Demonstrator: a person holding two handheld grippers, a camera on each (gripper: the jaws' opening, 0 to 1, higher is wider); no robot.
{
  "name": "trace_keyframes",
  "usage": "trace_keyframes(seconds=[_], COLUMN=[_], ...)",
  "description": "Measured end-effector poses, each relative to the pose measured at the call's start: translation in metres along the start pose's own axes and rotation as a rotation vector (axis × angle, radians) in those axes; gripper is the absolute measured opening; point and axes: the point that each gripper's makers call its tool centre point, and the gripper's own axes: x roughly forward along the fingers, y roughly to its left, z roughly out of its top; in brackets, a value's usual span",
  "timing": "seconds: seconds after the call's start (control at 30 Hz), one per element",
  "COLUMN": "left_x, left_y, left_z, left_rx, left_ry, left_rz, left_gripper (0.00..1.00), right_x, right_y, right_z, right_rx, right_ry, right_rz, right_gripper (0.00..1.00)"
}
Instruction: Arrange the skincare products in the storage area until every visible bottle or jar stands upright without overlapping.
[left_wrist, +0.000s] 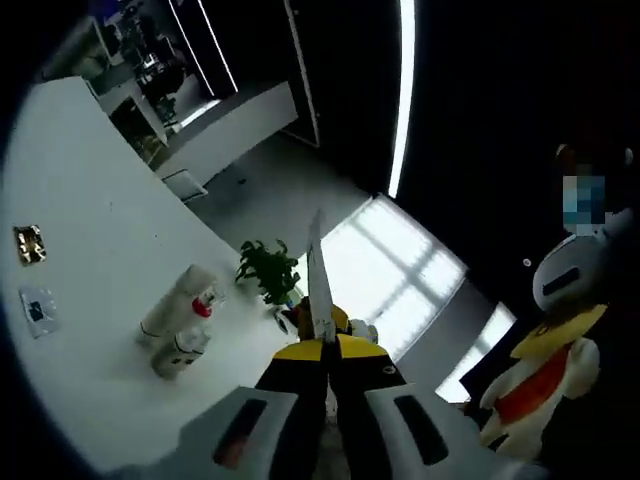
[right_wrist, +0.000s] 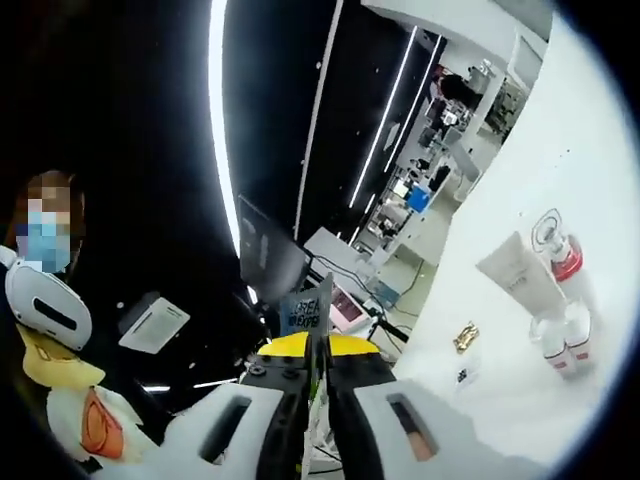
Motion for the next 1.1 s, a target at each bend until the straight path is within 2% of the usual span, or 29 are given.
trace_keyframes(seconds=[0.07, 0.17, 0.23, 0.37, 0.43, 0.57, 0.67, 0.8, 0.9, 0.97, 1.0, 1.1], left_x=[0.001, 0.002, 0.002, 0.001, 0.001, 0.000, 0.000, 0.004, 0.006, 0.005, 0.004, 0.002], left_y=[0.002, 0.004, 0.006, 0.009, 0.011, 0.018, 0.024, 0.022, 0.018, 0.017, 0.018, 0.025], left_z=[0.003, 0.007, 0.007, 0.017, 0.019, 0.017, 0.012, 0.011, 0.013, 0.009, 0.000, -0.014], left_rx=[-0.013, -0.018, -0.021, -0.033, -0.033, -0.028, -0.014, 0.025, 0.049, 0.049, 0.044, 0.039], left_ry=[-0.020, -0.034, -0.040, -0.084, -0.088, -0.072, -0.050, -0.027, -0.026, 0.005, 0.052, 0.103], left_rz=[0.002, 0.004, 0.010, 0.014, 0.023, 0.049, 0.087, 0.108, 0.100, 0.084, 0.085, 0.110], left_gripper=[0.00, 0.00, 0.00, 0.00, 0.00, 0.00, 0.00, 0.00, 0.00, 0.00, 0.02, 0.12], right_x=[0.003, 0.000, -0.001, -0.006, -0.008, -0.011, -0.012, -0.013, -0.014, -0.015, -0.015, -0.016], right_y=[0.007, 0.001, -0.001, -0.004, -0.002, 0.000, 0.016, 0.022, 0.017, 0.017, 0.018, 0.016], right_z=[-0.011, -0.017, -0.019, -0.029, -0.031, -0.026, -0.021, -0.020, -0.018, -0.016, -0.016, -0.015], right_rx=[0.052, 0.073, 0.106, 0.126, 0.129, 0.131, 0.142, 0.134, 0.137, 0.150, 0.149, 0.140], right_ry=[0.010, -0.011, -0.029, -0.021, -0.027, -0.052, -0.071, -0.070, -0.082, -0.088, -0.088, -0.089], right_rz=[0.030, 0.014, 0.008, -0.005, -0.007, -0.003, 0.075, 0.087, 0.058, 0.060, 0.059, 0.048], right_gripper=[0.18, 0.12, 0.13, 0.10, 0.08, 0.04, 0.01, 0.01, 0.01, 0.01, 0.01, 0.01])
